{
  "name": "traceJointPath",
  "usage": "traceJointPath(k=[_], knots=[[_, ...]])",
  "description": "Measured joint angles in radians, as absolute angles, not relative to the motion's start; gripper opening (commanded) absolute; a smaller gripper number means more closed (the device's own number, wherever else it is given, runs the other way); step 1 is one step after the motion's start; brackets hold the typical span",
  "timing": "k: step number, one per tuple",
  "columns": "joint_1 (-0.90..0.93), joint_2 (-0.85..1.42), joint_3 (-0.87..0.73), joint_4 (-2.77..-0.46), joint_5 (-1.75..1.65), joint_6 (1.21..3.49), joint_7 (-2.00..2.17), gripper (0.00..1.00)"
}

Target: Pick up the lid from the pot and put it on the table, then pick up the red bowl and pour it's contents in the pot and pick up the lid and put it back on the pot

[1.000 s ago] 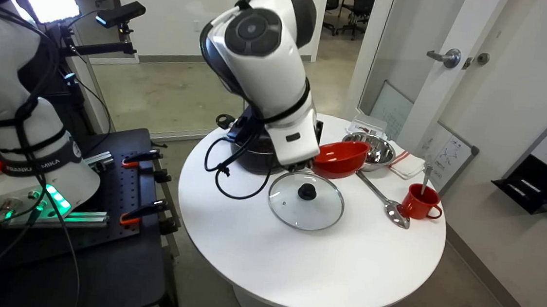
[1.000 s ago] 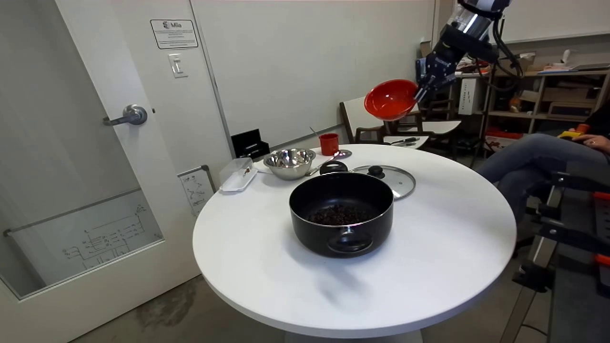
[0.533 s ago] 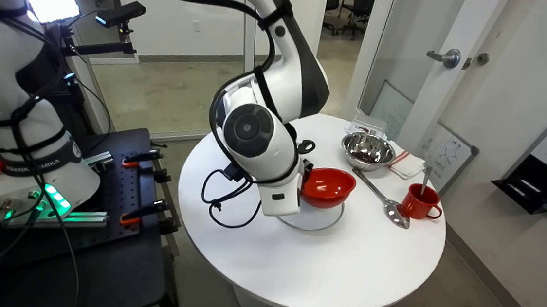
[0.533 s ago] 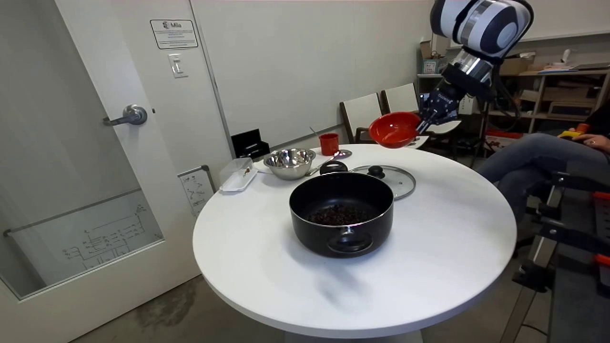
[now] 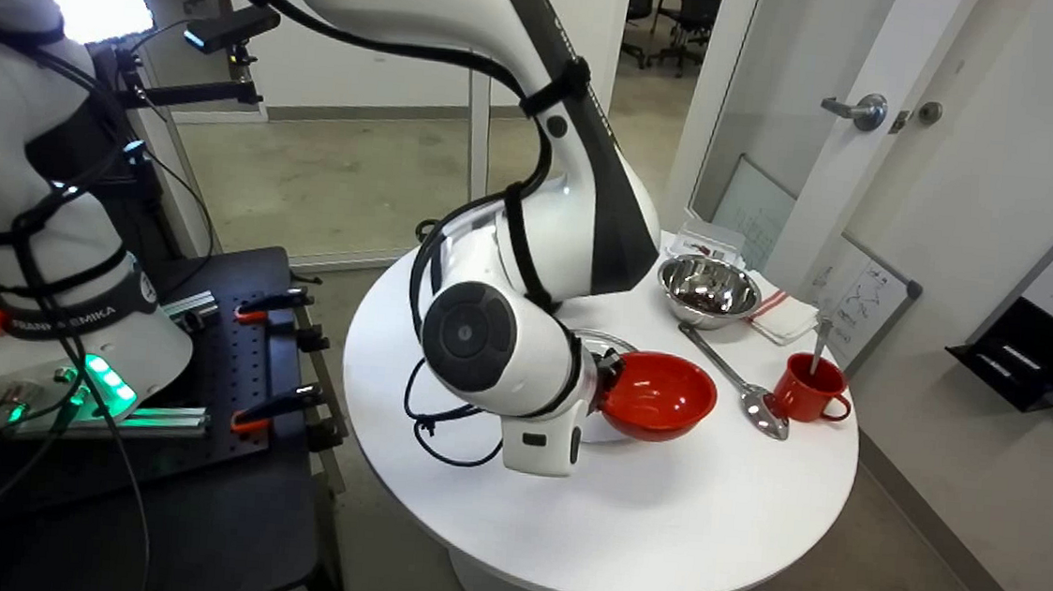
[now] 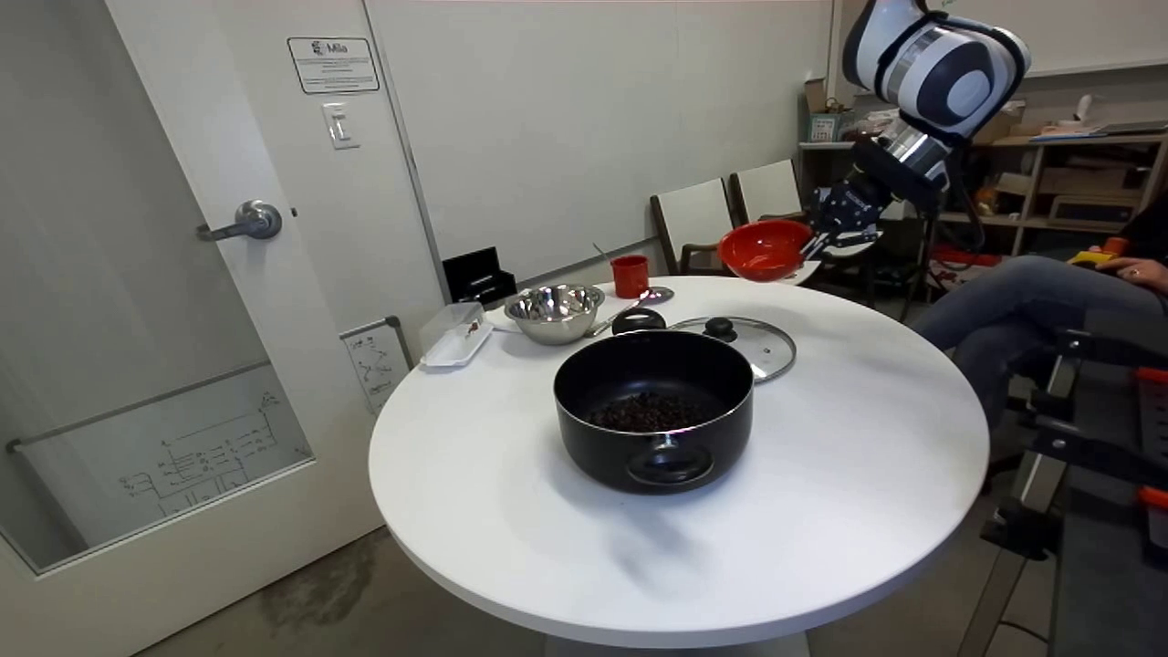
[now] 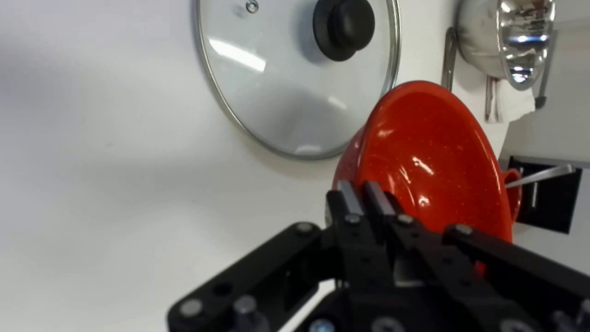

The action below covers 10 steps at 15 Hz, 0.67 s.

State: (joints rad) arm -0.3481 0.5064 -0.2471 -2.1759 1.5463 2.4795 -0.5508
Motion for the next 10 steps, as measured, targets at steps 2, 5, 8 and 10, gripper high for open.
traceJointPath(k=[2, 5, 8, 10], knots=[[-0.378, 0.524, -0.254, -2.160, 1.574, 2.437, -0.551, 0.02], [-0.405, 0.556, -0.259, -2.138, 1.613, 2.373, -0.551, 0.02], [-0.417, 0.591, -0.263, -2.114, 1.652, 2.324, -0.551, 0.02], [-0.417, 0.614, -0.267, -2.100, 1.670, 2.307, -0.551, 0.02]])
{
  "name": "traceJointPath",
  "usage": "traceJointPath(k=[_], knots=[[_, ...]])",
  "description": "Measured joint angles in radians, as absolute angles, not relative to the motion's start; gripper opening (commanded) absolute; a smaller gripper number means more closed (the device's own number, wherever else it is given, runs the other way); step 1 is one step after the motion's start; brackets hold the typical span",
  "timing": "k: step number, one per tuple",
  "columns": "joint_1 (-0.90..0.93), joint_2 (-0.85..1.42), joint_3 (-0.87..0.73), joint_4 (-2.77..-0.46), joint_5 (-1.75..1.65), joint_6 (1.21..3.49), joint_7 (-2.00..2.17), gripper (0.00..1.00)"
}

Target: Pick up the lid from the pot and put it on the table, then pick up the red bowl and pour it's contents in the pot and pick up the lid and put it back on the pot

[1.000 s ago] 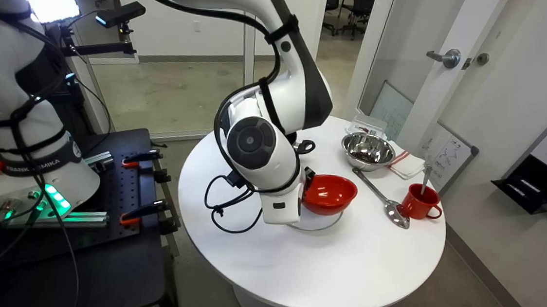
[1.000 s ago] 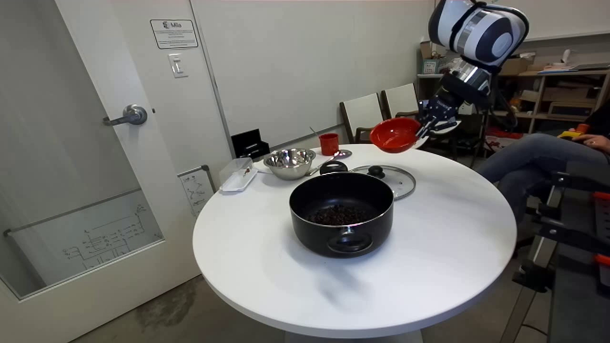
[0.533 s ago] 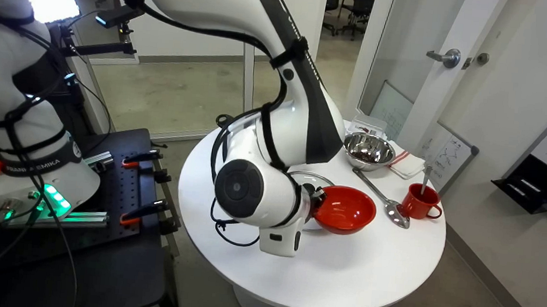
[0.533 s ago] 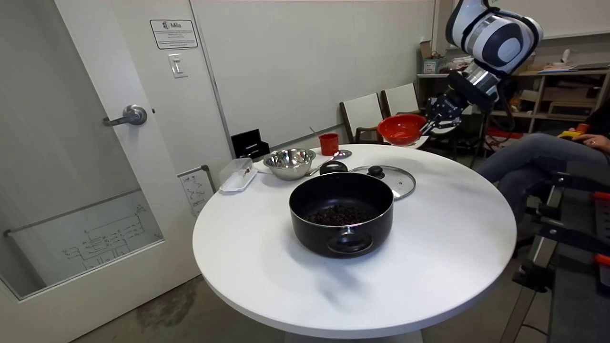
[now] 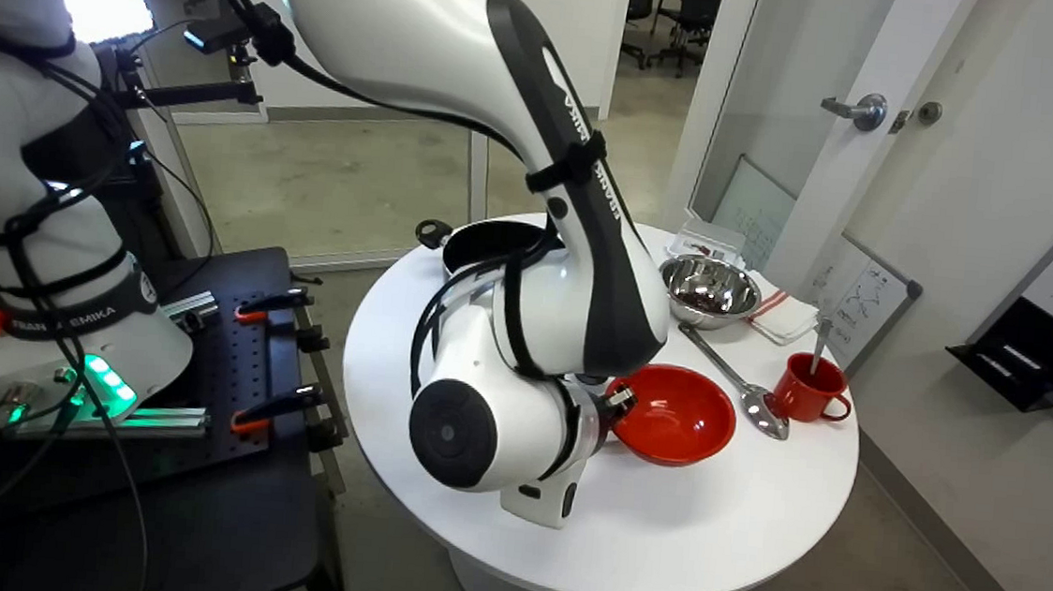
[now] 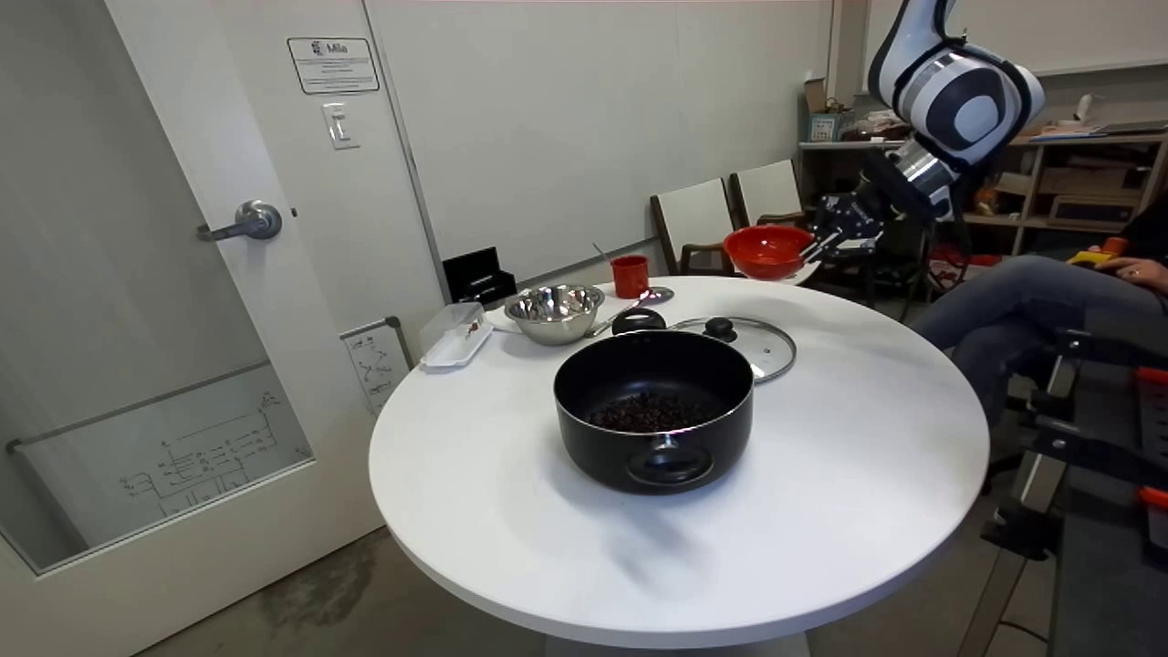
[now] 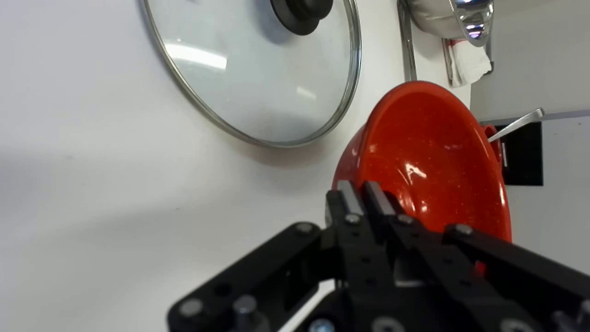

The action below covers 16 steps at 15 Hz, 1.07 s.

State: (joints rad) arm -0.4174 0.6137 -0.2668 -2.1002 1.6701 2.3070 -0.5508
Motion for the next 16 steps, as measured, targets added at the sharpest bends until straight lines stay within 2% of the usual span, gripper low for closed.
traceJointPath(k=[16], knots=[[-0.382, 0.775, -0.279, -2.015, 1.682, 2.293, -0.553, 0.02]])
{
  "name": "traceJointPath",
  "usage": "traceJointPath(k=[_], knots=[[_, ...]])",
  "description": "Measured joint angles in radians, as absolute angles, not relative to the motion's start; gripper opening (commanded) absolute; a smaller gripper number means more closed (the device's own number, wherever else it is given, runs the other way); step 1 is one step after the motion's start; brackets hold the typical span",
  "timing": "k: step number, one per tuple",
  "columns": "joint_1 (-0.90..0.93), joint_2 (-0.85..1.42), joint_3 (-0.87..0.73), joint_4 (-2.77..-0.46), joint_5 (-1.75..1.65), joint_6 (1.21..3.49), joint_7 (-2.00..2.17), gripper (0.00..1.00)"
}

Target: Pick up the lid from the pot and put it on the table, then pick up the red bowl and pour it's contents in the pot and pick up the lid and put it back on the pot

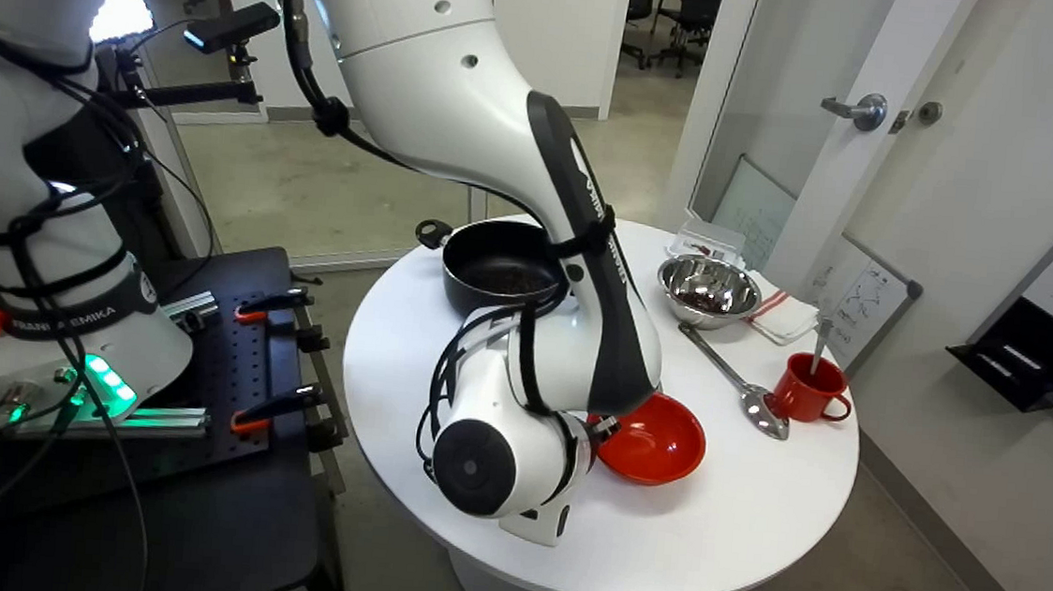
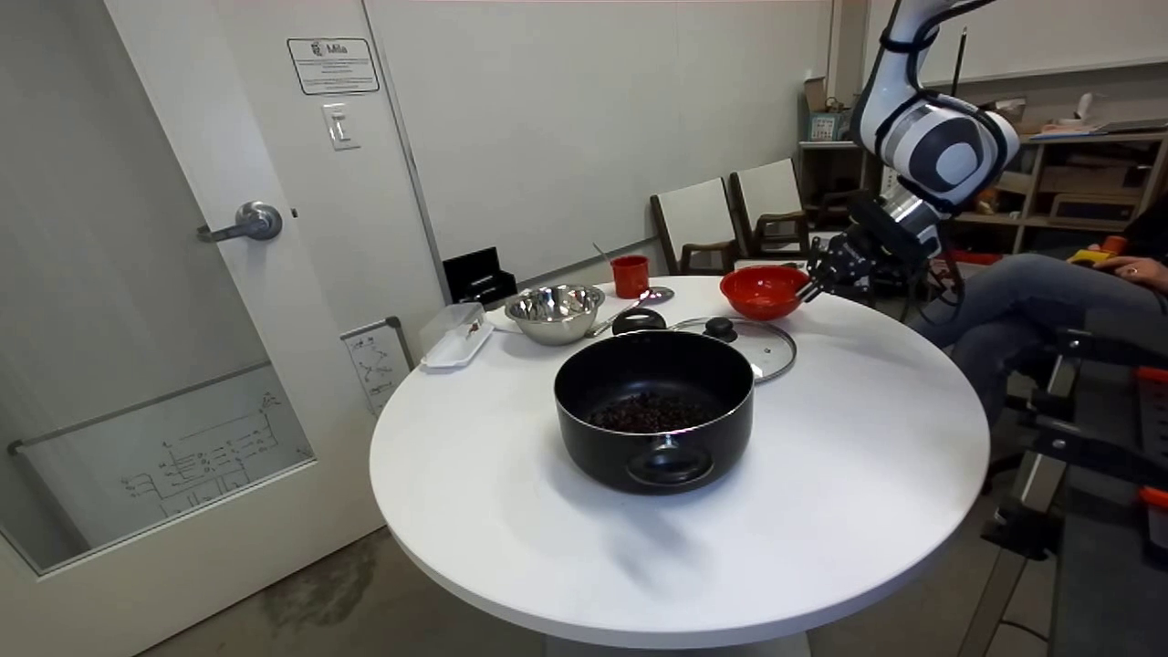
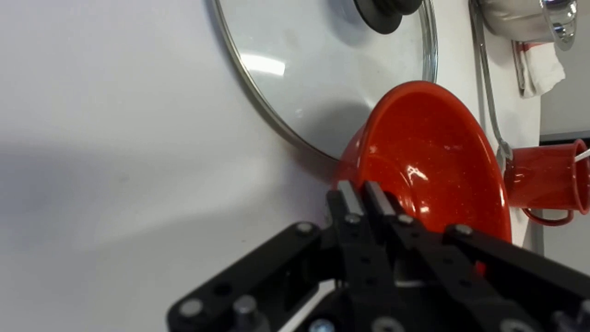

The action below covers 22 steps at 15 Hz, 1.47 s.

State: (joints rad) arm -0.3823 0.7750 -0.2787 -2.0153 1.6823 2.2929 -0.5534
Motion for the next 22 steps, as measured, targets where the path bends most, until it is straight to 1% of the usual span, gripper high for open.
traceJointPath(k=[10, 11, 12, 15, 16, 17, 18, 20, 21, 22], knots=[[-0.405, 0.792, -0.309, -1.998, 1.684, 2.293, -0.552, 0.02], [-0.407, 0.793, -0.309, -1.998, 1.684, 2.293, -0.552, 0.30], [-0.407, 0.793, -0.309, -1.998, 1.684, 2.293, -0.552, 0.33], [-0.408, 0.793, -0.310, -1.997, 1.684, 2.293, -0.552, 0.54], [-0.408, 0.793, -0.310, -1.996, 1.684, 2.293, -0.552, 0.62], [-0.408, 0.793, -0.310, -1.995, 1.684, 2.293, -0.552, 0.69], [-0.408, 0.793, -0.310, -1.994, 1.684, 2.293, -0.552, 0.77], [-0.406, 0.792, -0.311, -1.991, 1.684, 2.294, -0.554, 0.91], [-0.402, 0.788, -0.311, -1.988, 1.684, 2.297, -0.556, 0.99], [-0.394, 0.779, -0.311, -1.987, 1.684, 2.302, -0.565, 1.00]])
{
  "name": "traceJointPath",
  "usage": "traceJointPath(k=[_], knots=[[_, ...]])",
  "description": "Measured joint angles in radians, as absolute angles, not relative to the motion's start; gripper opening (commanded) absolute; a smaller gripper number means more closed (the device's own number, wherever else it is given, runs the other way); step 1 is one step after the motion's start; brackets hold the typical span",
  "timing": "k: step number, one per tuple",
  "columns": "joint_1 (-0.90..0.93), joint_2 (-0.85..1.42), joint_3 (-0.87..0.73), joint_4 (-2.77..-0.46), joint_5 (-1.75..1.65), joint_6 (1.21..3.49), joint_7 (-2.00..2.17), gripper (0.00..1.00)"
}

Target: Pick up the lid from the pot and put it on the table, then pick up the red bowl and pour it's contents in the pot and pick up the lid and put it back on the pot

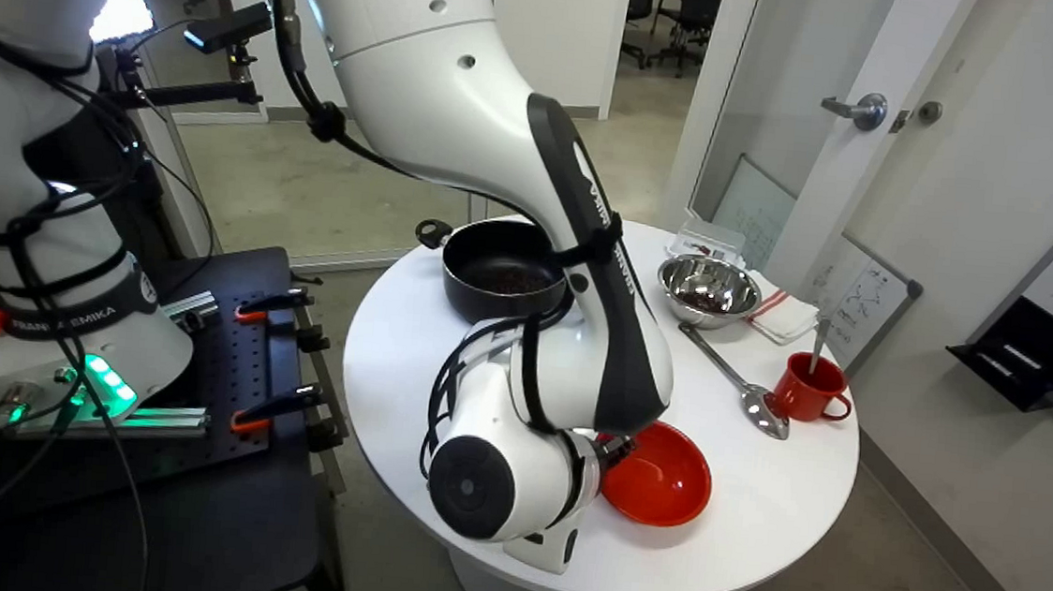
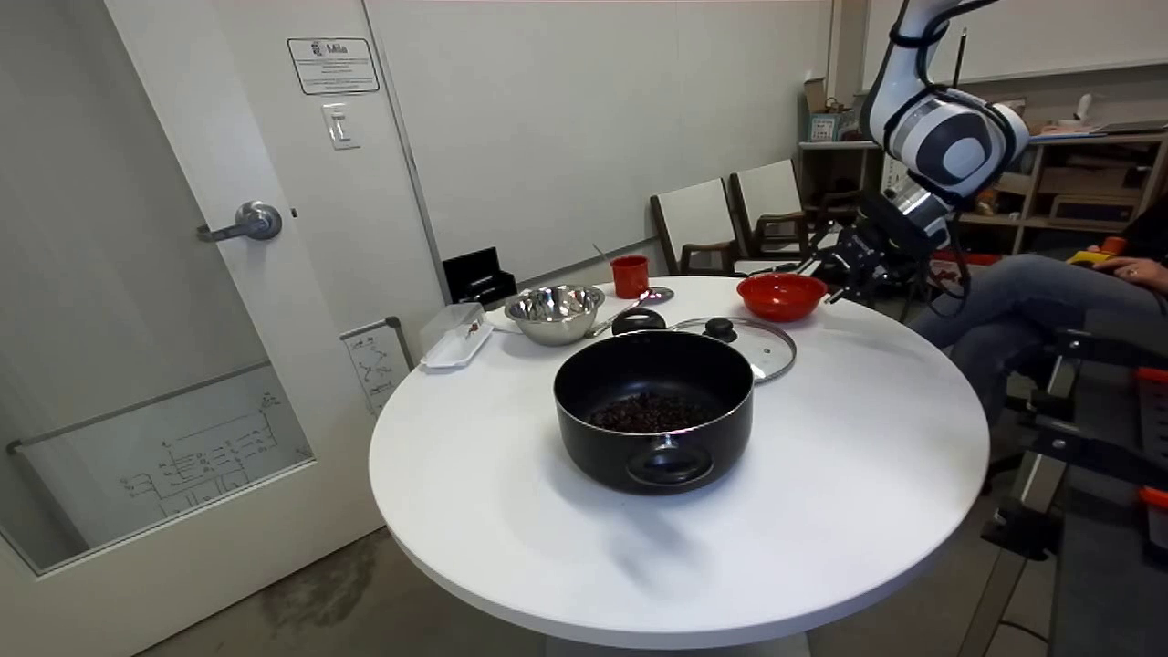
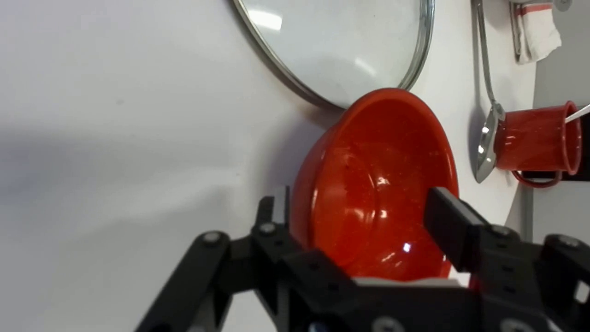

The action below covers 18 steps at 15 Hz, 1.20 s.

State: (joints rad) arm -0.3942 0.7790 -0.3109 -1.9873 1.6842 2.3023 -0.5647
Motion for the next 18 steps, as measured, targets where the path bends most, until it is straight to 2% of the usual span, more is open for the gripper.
traceJointPath(k=[8, 14, 18], knots=[[-0.176, 0.518, -0.304, -2.135, 1.531, 2.576, -0.659, 1.00], [0.068, 0.294, -0.282, -2.339, 1.164, 2.878, -0.466, 1.00], [0.217, 0.284, -0.338, -2.421, 0.845, 2.987, -0.269, 1.00]])
